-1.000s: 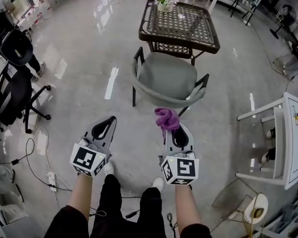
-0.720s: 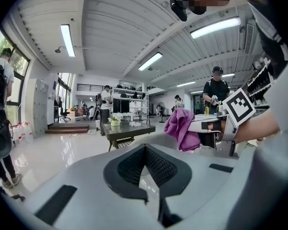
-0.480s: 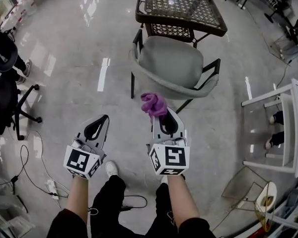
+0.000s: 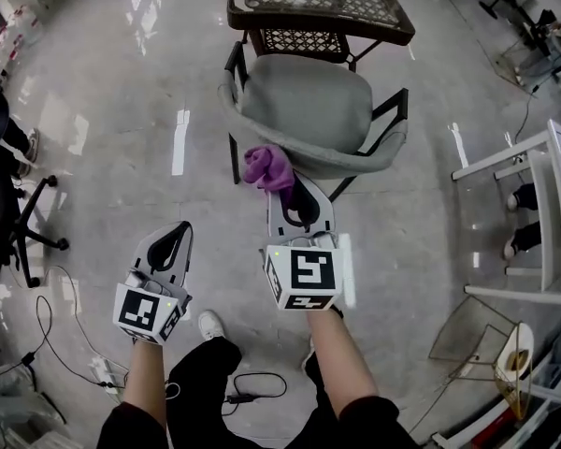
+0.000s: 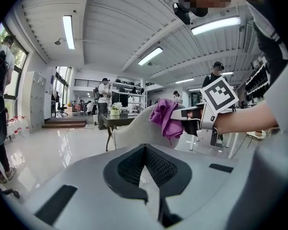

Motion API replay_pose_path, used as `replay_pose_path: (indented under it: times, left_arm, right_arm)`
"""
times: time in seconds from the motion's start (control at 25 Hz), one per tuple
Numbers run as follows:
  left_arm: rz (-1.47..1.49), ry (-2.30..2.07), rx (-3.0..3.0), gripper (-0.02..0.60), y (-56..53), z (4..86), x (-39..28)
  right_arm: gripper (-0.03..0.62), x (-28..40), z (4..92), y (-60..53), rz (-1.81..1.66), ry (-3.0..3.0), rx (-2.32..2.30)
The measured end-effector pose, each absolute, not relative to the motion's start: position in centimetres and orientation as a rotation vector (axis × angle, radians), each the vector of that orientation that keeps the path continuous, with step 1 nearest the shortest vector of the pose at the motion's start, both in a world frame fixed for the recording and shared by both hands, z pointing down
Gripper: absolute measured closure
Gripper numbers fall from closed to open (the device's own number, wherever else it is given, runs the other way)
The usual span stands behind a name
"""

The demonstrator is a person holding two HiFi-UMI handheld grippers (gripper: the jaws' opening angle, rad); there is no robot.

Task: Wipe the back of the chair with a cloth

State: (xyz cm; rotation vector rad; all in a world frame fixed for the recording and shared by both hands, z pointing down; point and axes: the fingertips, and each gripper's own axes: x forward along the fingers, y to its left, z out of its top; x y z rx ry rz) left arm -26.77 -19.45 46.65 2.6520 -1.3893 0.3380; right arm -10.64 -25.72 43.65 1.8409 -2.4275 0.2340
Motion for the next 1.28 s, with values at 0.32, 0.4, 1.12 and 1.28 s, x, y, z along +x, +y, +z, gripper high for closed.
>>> replay_pose_path:
  times: [0.32, 0.4, 1.12, 1.28]
  left_arm:
    - [0.364, -1.342, 2.652, 0.572, -20.1, 47.0, -23.5]
    - [0.364, -1.327, 2.651, 0.572, -20.1, 47.0, -22.1]
    - [0.421, -1.217, 2.705, 0.572, -19.2, 47.4, -11.2]
    - [0.422, -1.223, 2.703, 0.572, -19.5, 48.0, -11.9]
  right_arm:
    - [0.517, -5.6, 43.1, -24.9, 0.269, -2.393, 1.933]
    - [0.516, -3.8, 43.1, -24.5, 0.267, -2.378, 1.952]
    - [0.516, 13.1, 45.5, -24.9, 0.296, -2.185, 2.086]
    - [0.516, 12.4, 45.2, -23.4, 0.153, -2.168, 2.042]
